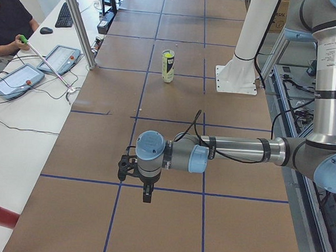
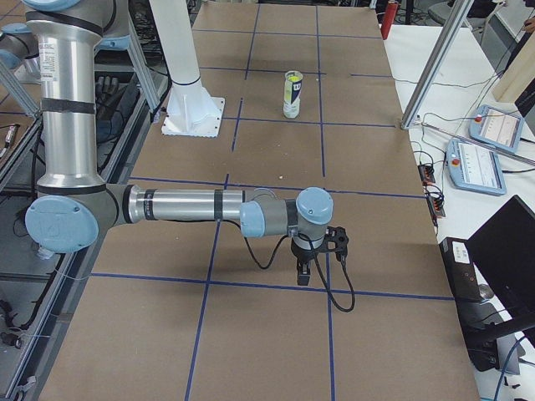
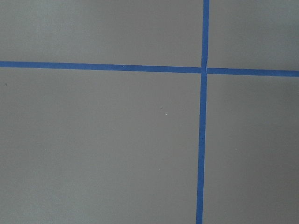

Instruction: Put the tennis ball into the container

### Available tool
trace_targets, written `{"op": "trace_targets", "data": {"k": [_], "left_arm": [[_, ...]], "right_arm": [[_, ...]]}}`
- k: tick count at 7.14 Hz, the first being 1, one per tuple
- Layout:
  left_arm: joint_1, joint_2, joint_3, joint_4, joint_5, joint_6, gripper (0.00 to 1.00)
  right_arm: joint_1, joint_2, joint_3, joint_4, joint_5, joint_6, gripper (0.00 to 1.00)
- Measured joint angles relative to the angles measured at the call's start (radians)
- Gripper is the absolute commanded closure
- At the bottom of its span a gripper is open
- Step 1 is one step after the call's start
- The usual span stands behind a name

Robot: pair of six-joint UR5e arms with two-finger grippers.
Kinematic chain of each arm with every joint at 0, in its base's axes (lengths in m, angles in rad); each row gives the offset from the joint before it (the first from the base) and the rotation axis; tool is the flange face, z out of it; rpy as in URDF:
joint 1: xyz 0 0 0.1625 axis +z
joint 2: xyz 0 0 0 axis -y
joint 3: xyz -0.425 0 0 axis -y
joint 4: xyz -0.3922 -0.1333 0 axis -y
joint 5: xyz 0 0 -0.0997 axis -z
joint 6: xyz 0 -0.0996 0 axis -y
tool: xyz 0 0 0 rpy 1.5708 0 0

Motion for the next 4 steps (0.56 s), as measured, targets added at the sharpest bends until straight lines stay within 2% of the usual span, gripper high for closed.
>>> {"op": "trace_targets", "data": {"k": [4], "left_arm": [[-0.002,-0.004,-0.02,0.046,-0.053,0.001,0.0]], "right_arm": [[0.0,0.0,0.0,0.0,0.0,0.0,0.0]]}}
